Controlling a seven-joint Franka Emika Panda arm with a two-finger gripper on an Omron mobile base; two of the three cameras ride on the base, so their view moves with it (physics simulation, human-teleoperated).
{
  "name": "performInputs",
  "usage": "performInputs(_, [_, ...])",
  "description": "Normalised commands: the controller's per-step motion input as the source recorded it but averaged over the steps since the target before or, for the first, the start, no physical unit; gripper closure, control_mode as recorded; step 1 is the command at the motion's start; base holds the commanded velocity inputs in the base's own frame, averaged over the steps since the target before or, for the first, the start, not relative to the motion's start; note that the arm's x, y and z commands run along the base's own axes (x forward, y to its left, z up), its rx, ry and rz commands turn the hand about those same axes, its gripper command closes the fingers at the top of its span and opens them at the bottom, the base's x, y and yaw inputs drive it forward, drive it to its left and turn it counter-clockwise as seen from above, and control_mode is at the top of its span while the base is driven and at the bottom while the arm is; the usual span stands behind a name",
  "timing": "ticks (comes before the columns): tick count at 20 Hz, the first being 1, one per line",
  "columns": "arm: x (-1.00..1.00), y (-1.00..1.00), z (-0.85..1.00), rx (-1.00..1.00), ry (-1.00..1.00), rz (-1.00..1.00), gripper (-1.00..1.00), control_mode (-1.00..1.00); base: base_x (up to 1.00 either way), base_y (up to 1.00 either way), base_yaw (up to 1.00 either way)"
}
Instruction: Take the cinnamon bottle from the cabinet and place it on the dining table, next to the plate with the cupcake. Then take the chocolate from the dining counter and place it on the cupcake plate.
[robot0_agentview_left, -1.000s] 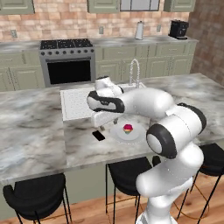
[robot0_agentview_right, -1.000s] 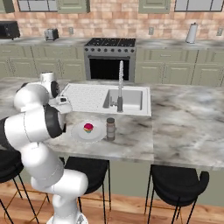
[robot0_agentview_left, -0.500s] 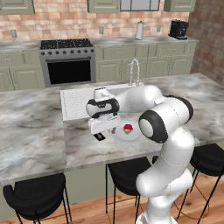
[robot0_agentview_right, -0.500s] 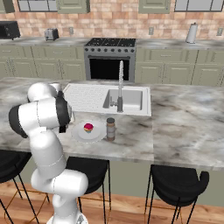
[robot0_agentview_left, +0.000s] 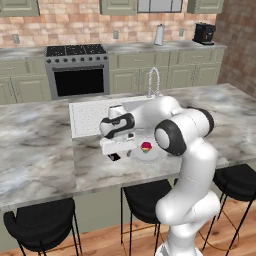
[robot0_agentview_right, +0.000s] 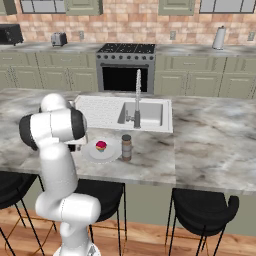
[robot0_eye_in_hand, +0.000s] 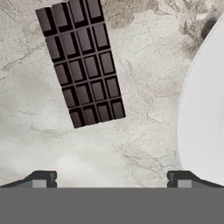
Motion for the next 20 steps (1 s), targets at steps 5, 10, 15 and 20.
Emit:
performInputs(5, [0.33, 0.19, -0.32, 0.00, 0.00, -0.07, -1.00, -1.00, 0.00, 0.00, 0.00])
performInputs(10, [0.19, 0.14, -0.17, 0.00, 0.00, -0.03, -1.00, -1.00, 0.00, 0.00, 0.00])
performInputs(15, [0.11, 0.00, -0.20, -0.01, 0.00, 0.00, -1.00, -1.00, 0.00, 0.00, 0.00])
performInputs(20, [0.07, 0.00, -0.25, -0.02, -0.06, 0.00, -1.00, -1.00, 0.00, 0.00, 0.00])
